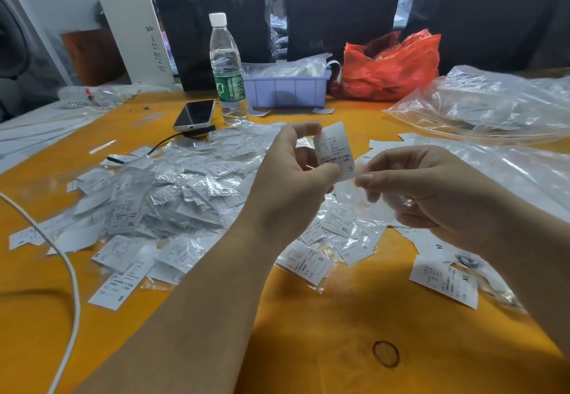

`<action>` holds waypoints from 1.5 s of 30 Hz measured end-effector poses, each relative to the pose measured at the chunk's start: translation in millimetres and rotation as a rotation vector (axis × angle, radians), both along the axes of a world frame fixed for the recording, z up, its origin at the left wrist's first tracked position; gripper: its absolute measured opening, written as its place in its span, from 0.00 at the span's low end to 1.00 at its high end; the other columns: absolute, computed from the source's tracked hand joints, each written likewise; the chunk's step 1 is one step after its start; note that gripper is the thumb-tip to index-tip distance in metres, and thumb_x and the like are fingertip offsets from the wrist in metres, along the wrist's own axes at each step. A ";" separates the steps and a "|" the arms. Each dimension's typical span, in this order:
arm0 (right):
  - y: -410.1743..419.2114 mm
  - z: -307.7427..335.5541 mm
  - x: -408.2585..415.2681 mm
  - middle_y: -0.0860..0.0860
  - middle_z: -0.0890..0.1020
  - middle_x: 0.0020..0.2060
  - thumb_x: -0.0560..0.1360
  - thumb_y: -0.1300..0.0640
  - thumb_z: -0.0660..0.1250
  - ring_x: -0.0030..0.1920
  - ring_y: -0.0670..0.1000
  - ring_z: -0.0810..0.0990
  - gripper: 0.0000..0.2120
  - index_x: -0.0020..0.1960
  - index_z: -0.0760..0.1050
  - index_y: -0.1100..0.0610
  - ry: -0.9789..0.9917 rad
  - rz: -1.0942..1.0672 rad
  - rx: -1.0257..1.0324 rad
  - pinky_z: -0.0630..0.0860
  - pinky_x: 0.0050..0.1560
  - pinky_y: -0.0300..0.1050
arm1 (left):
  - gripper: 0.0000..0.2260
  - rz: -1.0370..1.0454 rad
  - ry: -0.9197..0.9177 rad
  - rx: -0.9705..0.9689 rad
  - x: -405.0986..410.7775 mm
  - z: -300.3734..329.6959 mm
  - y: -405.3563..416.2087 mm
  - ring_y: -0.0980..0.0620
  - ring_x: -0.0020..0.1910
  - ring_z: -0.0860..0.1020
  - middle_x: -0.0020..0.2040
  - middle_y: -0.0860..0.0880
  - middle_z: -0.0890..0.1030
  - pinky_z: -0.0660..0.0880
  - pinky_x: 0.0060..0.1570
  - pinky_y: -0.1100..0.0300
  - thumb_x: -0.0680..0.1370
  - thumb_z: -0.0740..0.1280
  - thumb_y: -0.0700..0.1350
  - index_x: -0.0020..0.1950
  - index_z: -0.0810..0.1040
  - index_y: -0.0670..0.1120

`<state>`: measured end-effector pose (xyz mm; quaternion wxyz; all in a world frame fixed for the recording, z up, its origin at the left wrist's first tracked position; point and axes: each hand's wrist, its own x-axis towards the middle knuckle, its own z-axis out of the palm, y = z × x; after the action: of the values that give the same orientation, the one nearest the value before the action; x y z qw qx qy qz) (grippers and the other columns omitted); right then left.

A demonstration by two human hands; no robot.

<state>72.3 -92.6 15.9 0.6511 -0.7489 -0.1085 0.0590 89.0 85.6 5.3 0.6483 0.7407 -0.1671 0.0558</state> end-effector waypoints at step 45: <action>1.9 -1.6 -1.7 0.50 0.76 0.25 0.64 0.59 0.71 0.22 0.46 0.59 0.02 0.33 0.81 0.56 -0.096 -0.016 -0.023 0.55 0.21 0.36 | 0.09 -0.085 0.141 -0.114 5.5 0.8 4.8 0.56 0.28 0.67 0.30 0.54 0.77 0.66 0.31 0.64 0.77 0.69 0.43 0.37 0.83 0.49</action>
<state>70.6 -90.6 14.2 0.6370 -0.7590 -0.1330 0.0191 94.5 90.4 6.1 0.7013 0.6970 -0.1489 -0.0147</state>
